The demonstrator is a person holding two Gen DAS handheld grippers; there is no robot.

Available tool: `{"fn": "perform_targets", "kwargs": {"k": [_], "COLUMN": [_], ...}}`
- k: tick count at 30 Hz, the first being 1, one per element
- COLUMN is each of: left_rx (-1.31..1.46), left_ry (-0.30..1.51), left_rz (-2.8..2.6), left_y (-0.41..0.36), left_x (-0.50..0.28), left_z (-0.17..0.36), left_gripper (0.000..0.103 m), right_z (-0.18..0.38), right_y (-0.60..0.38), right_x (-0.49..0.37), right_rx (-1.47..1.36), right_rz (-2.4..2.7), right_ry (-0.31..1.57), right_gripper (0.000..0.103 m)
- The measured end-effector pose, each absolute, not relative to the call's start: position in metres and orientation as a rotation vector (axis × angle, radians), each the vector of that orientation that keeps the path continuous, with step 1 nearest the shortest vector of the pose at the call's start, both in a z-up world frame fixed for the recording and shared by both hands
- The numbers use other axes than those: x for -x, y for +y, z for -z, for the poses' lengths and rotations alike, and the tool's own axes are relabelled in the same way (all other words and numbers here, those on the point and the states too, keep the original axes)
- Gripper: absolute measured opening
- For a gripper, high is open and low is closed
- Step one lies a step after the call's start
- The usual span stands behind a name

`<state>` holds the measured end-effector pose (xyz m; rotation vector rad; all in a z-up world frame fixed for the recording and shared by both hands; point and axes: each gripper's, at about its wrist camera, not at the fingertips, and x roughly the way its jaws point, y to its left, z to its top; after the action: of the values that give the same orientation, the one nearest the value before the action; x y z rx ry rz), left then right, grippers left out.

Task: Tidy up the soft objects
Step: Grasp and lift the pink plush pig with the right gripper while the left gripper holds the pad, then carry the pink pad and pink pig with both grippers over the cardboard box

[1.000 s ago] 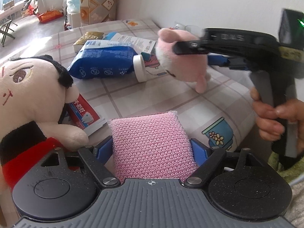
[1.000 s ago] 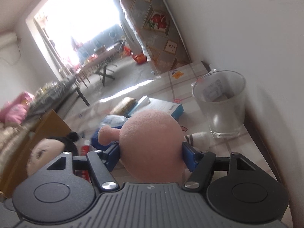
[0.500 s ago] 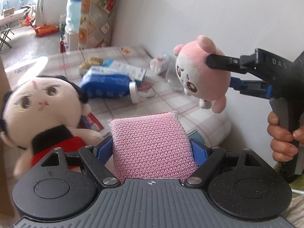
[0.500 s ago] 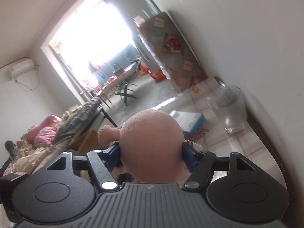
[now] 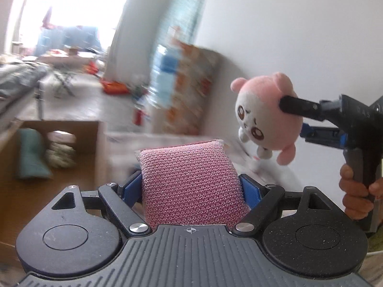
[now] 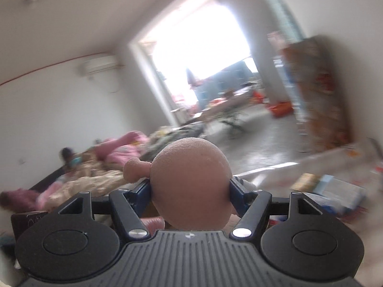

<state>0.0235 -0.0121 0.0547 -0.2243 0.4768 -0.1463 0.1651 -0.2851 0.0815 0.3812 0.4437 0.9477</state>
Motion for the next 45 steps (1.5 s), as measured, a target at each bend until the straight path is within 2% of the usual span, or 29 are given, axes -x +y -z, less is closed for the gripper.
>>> {"fn": "perform_targets", "kwargs": {"k": [6, 12, 24, 32, 45], "left_rx": [0.272, 0.259, 0.288, 0.236, 0.066], "left_ry": [0.453, 0.512, 0.835, 1.034, 1.111], "left_rz": [-0.025, -0.163, -0.289, -0.335, -0.331], "left_y": [0.058, 0.118, 0.214, 0.246, 0.234], "left_x": [-0.018, -0.047, -0.159, -0.196, -0.201], "left_z": [-0.069, -0.055, 0.023, 0.067, 0.084], "left_gripper": [0.084, 0.084, 0.084, 0.084, 0.087], "right_z": [-0.103, -0.103, -0.021, 0.011, 0.039], "right_y": [-0.189, -0.084, 0.077, 0.135, 0.165], "right_x": [-0.193, -0.233, -0.325, -0.34, -0.351], "right_rx": [-0.369, -0.319, -0.057, 0.113, 0.175], "right_rz": [-1.129, -1.207, -0.951, -0.772, -0.682], "right_ry": [0.49, 0.628, 0.989, 1.041, 1.097], "right_gripper": [0.072, 0.072, 0.072, 0.072, 0.075]}}
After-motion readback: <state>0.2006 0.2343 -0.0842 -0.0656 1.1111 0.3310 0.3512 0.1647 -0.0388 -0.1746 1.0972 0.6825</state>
